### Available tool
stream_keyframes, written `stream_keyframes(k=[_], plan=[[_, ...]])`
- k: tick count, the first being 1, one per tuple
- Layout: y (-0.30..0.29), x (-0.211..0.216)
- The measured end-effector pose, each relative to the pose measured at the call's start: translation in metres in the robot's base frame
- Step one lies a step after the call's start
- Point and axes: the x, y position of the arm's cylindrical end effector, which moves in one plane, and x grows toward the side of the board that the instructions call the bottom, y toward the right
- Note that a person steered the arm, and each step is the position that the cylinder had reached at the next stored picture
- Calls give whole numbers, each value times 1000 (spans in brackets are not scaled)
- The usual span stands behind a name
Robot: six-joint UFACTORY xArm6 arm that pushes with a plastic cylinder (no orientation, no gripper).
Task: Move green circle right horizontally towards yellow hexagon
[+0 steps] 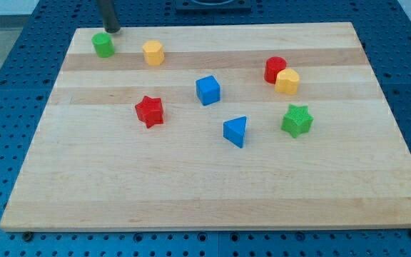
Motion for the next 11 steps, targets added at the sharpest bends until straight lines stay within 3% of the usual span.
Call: stream_keyframes(k=[3, 8, 11], plan=[[-54, 2], [-15, 17], [-27, 80]])
